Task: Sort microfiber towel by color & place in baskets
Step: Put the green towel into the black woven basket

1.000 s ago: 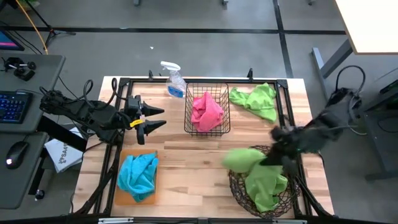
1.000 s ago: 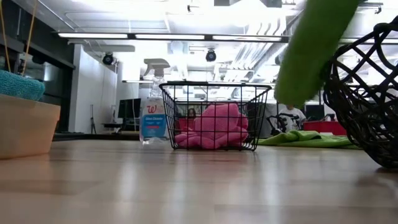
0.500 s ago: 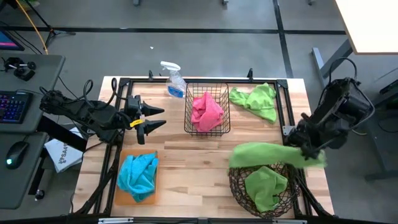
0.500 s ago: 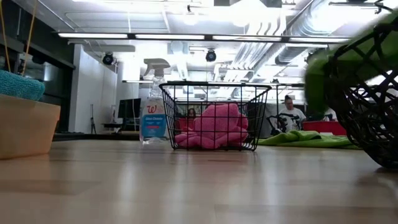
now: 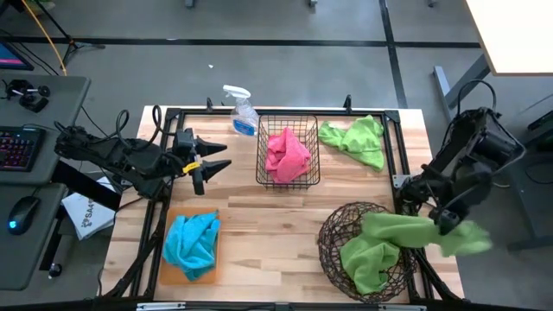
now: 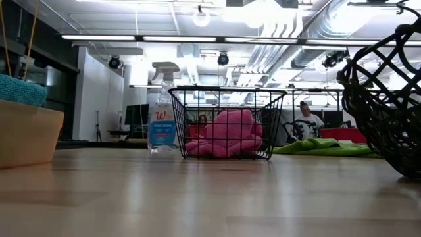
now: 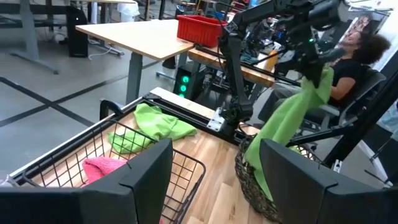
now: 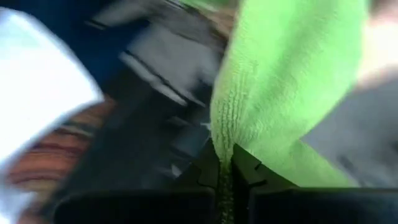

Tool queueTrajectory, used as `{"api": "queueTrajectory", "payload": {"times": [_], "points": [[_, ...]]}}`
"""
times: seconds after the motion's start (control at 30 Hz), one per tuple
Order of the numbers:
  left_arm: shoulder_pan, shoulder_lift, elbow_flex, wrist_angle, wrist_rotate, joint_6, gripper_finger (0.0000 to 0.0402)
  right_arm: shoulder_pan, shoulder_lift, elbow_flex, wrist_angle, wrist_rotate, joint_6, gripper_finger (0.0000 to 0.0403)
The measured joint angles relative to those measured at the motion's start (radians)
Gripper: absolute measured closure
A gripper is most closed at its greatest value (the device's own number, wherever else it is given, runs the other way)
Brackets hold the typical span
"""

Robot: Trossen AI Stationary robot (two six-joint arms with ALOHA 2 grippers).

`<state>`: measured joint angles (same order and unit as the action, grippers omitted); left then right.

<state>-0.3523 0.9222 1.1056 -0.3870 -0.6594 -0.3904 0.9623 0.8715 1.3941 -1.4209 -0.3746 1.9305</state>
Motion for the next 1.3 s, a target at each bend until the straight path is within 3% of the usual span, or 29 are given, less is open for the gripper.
{"api": "queueTrajectory", "payload": {"times": [0.17, 0.27, 0.57, 0.67, 0.83, 1.03, 1.17, 1.3], "points": [[0.0, 0.0, 0.0, 0.001, 0.0, 0.001, 0.0172, 0.0, 0.056, -0.001, 0.251, 0.349, -0.147, 0.0403], [0.0, 0.0, 0.0, 0.001, 0.0, 0.0, 0.0172, 0.0, 0.118, -0.001, 0.35, 0.504, -0.263, 0.0403], [0.0, 0.0, 0.0, 0.04, 0.0, 0.002, 0.0172, -0.033, 0.45, -0.002, 0.171, 0.656, -0.352, 0.0403], [0.0, 0.0, 0.0, 0.05, 0.001, 0.002, 0.0172, -0.084, 0.572, -0.002, 0.161, 0.636, -0.342, 0.0403], [0.0, 0.0, 0.0, 0.049, 0.023, 0.002, 0.0172, -0.161, 0.738, -0.002, 0.193, 0.517, -0.349, 0.0403], [0.0, 0.0, 0.0, 0.048, 0.032, 0.002, 0.0172, -0.222, 0.845, -0.002, 0.264, 0.386, -0.456, 0.0397], [0.0, -0.001, 0.0, 0.049, 0.156, 0.029, 0.0172, -0.249, 0.855, -0.002, 0.274, 0.372, -0.466, 0.0373], [0.0, 0.0, 0.0, 0.048, 0.268, 0.045, 0.0172, -0.27, 0.856, -0.002, 0.294, 0.333, -0.466, 0.0323]]}}
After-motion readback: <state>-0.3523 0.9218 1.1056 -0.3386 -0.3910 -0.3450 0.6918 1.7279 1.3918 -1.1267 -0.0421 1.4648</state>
